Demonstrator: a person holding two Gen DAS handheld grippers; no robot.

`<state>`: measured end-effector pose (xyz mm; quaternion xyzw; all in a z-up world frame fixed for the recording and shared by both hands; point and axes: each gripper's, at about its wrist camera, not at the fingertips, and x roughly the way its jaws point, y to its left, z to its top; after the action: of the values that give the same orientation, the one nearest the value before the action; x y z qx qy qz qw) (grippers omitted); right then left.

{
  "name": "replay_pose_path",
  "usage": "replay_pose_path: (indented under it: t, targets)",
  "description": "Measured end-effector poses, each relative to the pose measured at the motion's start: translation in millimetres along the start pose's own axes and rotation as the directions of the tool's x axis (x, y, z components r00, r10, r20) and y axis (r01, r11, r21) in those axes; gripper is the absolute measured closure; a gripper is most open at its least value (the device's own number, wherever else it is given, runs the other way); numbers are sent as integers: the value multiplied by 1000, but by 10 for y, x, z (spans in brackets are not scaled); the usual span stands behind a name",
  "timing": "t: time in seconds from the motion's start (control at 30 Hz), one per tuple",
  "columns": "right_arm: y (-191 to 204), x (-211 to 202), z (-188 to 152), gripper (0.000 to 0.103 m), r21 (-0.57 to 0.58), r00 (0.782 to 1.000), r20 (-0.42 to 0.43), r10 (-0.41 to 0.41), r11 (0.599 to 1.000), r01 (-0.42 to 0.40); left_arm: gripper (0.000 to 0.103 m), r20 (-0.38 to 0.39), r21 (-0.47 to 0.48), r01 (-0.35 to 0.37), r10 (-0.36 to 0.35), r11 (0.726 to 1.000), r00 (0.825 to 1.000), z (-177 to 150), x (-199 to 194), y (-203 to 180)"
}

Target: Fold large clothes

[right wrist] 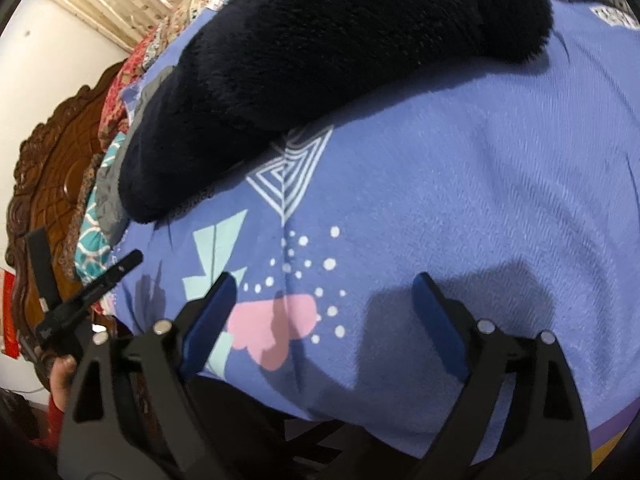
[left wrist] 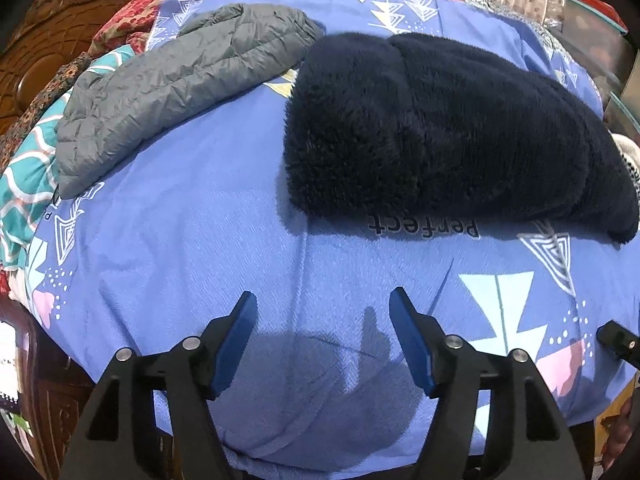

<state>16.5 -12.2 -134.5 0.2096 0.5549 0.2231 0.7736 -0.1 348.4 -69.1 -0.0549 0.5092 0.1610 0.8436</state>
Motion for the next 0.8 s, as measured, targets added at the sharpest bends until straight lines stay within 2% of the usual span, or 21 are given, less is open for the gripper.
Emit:
replay_pose_path:
  t: [0.23, 0.4, 0.8]
  targets:
    - [80, 65, -49, 6, -39, 1000, 14, -18, 999, 18, 15, -83, 4, -8, 9, 1000, 997, -122, 215, -28]
    - [118, 100, -79, 6, -67, 998, 29, -47, 997, 49, 10, -73, 38, -40, 42, 998, 996, -188, 244, -82]
    - [65, 102, -75, 5, -56, 999, 41, -23, 998, 26, -4, -106, 35, -39, 43, 999, 993, -229, 354, -23]
